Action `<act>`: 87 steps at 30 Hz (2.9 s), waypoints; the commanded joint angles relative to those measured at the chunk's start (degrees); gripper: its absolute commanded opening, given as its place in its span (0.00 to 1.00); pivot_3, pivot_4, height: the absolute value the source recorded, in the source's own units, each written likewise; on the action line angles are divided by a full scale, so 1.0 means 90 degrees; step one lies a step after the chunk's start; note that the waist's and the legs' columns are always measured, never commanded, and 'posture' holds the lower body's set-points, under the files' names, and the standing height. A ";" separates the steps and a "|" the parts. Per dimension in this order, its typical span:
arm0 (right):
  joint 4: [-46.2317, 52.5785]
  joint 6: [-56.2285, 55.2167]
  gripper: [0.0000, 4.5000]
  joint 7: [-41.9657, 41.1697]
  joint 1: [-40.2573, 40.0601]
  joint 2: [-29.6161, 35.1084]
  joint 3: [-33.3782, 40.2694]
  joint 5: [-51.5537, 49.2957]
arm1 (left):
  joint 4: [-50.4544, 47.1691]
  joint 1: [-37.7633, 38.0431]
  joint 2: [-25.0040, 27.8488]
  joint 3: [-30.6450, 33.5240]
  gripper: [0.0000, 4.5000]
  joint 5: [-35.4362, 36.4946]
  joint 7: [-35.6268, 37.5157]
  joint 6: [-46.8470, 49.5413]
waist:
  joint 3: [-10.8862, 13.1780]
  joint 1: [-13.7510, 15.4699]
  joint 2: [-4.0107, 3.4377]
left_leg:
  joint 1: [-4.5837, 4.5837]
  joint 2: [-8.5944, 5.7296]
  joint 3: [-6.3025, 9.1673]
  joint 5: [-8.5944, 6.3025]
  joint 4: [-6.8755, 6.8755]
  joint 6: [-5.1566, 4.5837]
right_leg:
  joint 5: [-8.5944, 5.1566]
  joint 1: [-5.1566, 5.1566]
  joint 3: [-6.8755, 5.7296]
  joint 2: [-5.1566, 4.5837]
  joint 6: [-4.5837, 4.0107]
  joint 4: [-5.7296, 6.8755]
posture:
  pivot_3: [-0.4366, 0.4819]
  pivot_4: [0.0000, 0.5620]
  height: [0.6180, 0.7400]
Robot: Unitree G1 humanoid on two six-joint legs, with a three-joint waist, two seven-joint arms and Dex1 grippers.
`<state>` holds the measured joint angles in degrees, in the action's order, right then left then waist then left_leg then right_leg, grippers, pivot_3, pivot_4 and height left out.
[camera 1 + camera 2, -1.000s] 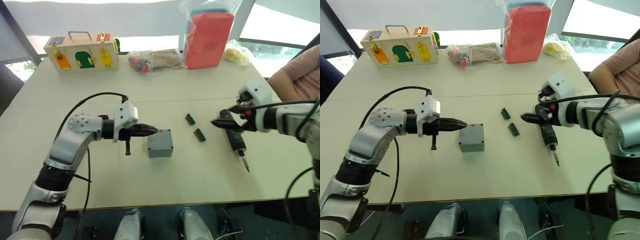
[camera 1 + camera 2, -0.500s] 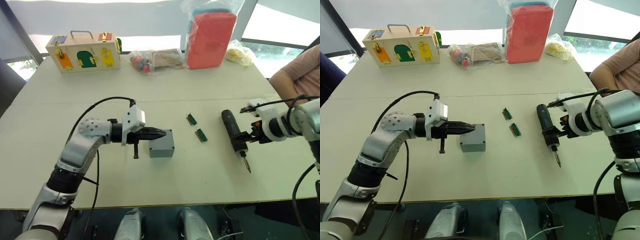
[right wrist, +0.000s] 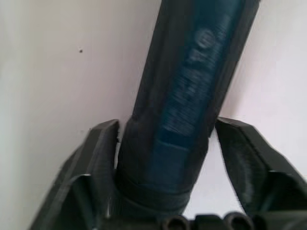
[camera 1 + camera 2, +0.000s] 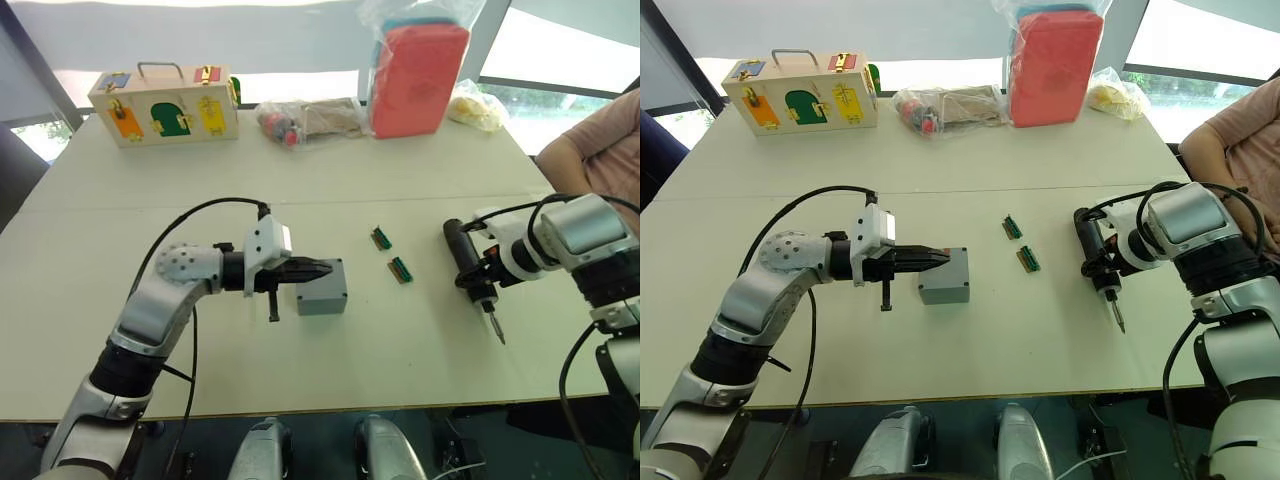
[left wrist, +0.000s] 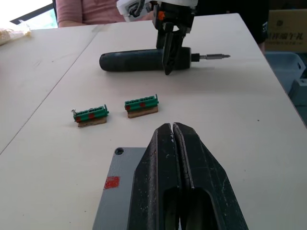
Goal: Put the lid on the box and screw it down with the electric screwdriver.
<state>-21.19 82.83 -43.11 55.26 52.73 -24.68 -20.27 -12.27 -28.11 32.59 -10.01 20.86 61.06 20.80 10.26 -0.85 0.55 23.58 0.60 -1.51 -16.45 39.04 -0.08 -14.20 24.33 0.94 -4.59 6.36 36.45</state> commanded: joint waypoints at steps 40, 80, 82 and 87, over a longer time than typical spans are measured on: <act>0.4265 -0.8898 0.42 0.1841 -0.3776 -0.5128 0.2282 0.0888 | 0.1686 -0.0350 -0.0229 -0.0210 0.00 -0.0795 0.0306 -0.0739 | 0.0020 0.0006 -0.0030 | 0.0006 -0.0014 0.0011 0.0007 0.0014 0.0012 | -0.0004 0.0021 -0.0001 0.0001 0.0002 0.0055 | 0.48 0.27 0.92; 0.4479 -0.8601 0.42 0.1749 -0.3816 -0.4907 0.2138 0.0577 | 0.1687 -0.0459 -0.0270 -0.0299 0.00 -0.0801 0.0331 -0.0636 | 0.0020 0.0008 -0.0030 | 0.0002 -0.0014 0.0012 0.0007 0.0014 0.0012 | -0.0004 0.0018 -0.0001 0.0001 0.0002 0.0056 | 0.48 0.27 0.92; 0.4440 -0.8633 0.42 0.1742 -0.3821 -0.4889 0.2141 0.0610 | 0.1675 -0.0456 -0.0269 -0.0303 0.00 -0.0802 0.0334 -0.0633 | 0.0020 0.0008 -0.0029 | 0.0002 -0.0014 0.0012 0.0007 0.0014 0.0012 | -0.0004 0.0018 -0.0001 0.0001 0.0002 0.0056 | 0.48 0.27 0.92; 0.4336 -0.8692 0.42 0.1737 -0.3819 -0.4857 0.2160 0.0646 | 0.1675 -0.0462 -0.0269 -0.0305 0.00 -0.0805 0.0350 -0.0630 | 0.0020 0.0008 -0.0030 | 0.0002 -0.0014 0.0012 0.0007 0.0014 0.0012 | -0.0004 0.0018 -0.0001 0.0001 0.0002 0.0056 | 0.48 0.27 0.92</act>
<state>14.69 6.96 -27.39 19.92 9.13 -5.37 -14.05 3.33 -31.66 30.15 -12.52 13.96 63.99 14.83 10.44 -0.78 0.29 23.60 0.48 -1.41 -16.39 39.17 0.02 -14.24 24.49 0.93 -4.58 6.38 36.96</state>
